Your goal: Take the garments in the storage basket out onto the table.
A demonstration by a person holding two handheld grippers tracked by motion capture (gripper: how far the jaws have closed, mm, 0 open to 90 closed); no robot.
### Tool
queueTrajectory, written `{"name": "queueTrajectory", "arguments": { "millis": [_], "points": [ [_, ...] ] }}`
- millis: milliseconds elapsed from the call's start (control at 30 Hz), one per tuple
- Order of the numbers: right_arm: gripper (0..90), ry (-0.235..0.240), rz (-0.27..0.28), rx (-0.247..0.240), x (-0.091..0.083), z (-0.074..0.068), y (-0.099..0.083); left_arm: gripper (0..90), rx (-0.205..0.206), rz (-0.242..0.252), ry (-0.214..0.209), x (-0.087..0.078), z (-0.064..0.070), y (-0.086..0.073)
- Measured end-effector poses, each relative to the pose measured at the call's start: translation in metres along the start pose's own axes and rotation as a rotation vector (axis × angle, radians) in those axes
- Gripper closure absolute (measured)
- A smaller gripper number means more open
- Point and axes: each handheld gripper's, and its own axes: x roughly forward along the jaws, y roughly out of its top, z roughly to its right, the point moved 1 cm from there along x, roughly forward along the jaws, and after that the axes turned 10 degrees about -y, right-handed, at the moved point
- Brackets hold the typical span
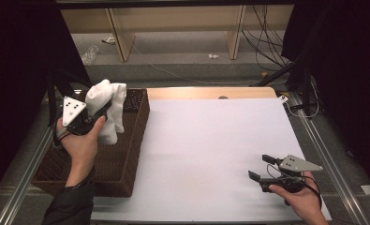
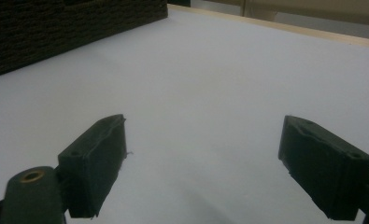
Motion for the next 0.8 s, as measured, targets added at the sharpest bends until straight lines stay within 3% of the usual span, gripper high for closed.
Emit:
{"name": "queueTrajectory", "arguments": {
  "millis": [800],
  "points": [
    [16.1, 0.004, -0.002, -0.01, 0.0006, -0.0001, -0.0004, 69.0, 0.002, 0.021, -0.028, 0.002, 0.009, 0.0049]
  ]
}}
